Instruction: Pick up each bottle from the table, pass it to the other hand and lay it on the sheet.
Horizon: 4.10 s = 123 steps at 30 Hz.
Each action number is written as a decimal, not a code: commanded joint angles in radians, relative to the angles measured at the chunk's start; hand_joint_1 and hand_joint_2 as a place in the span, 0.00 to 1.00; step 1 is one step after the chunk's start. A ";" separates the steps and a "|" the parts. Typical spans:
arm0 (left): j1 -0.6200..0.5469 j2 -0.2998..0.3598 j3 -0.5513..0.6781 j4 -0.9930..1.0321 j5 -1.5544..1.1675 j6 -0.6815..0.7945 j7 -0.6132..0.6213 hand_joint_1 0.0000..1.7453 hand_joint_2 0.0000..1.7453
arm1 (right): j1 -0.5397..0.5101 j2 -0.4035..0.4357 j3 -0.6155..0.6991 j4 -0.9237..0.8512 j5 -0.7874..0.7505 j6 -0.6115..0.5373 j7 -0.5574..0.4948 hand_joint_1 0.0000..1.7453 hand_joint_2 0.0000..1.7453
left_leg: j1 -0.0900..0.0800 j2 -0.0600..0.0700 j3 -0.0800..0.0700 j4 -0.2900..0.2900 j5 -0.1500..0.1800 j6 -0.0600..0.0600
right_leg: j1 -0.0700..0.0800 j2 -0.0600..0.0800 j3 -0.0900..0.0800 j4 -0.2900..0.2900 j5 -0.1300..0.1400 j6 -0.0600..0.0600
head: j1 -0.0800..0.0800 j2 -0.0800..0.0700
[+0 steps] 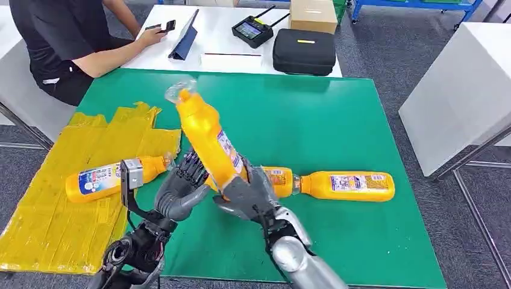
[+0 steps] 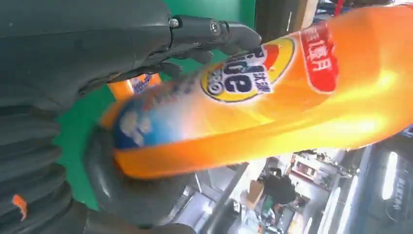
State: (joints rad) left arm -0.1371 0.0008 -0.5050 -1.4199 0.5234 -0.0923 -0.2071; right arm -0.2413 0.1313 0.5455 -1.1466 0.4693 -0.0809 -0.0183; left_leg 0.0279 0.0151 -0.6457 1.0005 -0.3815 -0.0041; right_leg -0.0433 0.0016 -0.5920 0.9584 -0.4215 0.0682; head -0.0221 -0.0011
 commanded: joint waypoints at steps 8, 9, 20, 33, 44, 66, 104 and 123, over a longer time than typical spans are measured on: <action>-0.032 -0.056 0.112 -0.023 0.007 0.068 0.023 0.00 1.00 | -0.108 0.166 0.424 0.360 0.113 0.040 0.013 1.00 1.00 | 0.002 -0.002 0.003 0.002 -0.002 0.001 | 0.002 -0.002 0.002 0.001 -0.003 -0.006 | 0.001 0.000; -0.032 -0.056 0.112 -0.023 0.007 0.068 0.023 0.00 1.00 | -0.108 0.166 0.424 0.360 0.113 0.040 0.013 1.00 1.00 | 0.001 -0.002 0.003 0.001 -0.001 0.001 | 0.001 -0.002 0.002 0.001 -0.003 -0.005 | 0.000 0.000; -0.034 -0.056 0.142 -0.006 0.005 0.077 0.024 0.00 1.00 | -0.128 0.166 0.453 0.380 0.093 0.024 0.017 1.00 1.00 | 0.001 -0.004 0.002 0.000 0.000 0.000 | 0.001 -0.004 0.001 0.000 -0.002 -0.004 | 0.000 0.000; -0.014 -0.040 0.158 -0.016 -0.081 0.142 -0.035 1.00 1.00 | -0.192 0.135 0.416 0.398 -0.008 -0.034 0.016 1.00 1.00 | 0.001 -0.005 0.003 0.000 -0.001 0.001 | 0.001 -0.006 0.002 0.000 -0.003 -0.006 | 0.000 0.000; 0.026 -0.021 0.190 -0.062 -0.174 0.228 -0.070 1.00 1.00 | -0.179 0.085 0.311 0.309 0.000 -0.070 0.026 0.21 1.00 | 0.001 -0.003 0.001 0.000 0.000 0.001 | 0.001 -0.004 0.000 -0.001 -0.001 -0.004 | 0.000 0.000; -0.222 0.069 0.420 0.518 -1.673 0.790 0.027 1.00 1.00 | -0.050 -0.154 0.077 -0.117 0.147 -0.004 0.087 0.00 0.00 | 0.000 -0.005 0.001 -0.001 0.001 0.001 | 0.000 -0.004 0.001 -0.001 0.000 -0.004 | 0.000 0.000; -0.500 0.072 0.143 1.028 -1.931 0.790 0.277 0.00 0.00 | -0.225 -0.188 0.141 0.358 0.338 -0.090 0.128 0.00 1.00 | 0.000 -0.003 0.000 0.001 0.002 0.001 | 0.001 -0.003 0.001 0.001 0.002 -0.005 | 0.000 0.000; -0.350 0.045 0.158 0.543 -0.973 0.790 -0.272 0.00 0.00 | -0.273 -0.100 0.124 0.677 0.462 -0.057 0.149 0.00 1.00 | 0.000 -0.003 0.000 0.001 0.002 0.002 | 0.001 -0.003 0.002 0.000 0.002 -0.005 | 0.000 0.000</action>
State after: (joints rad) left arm -0.4828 0.0198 -0.2678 -0.7947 -0.4867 0.6855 -0.4727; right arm -0.4758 -0.0198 0.6771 -0.6473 0.9243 -0.1491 0.1343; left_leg 0.0282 0.0138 -0.6485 1.0010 -0.3782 -0.0036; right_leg -0.0429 0.0002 -0.5935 0.9591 -0.4190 0.0670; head -0.0217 -0.0011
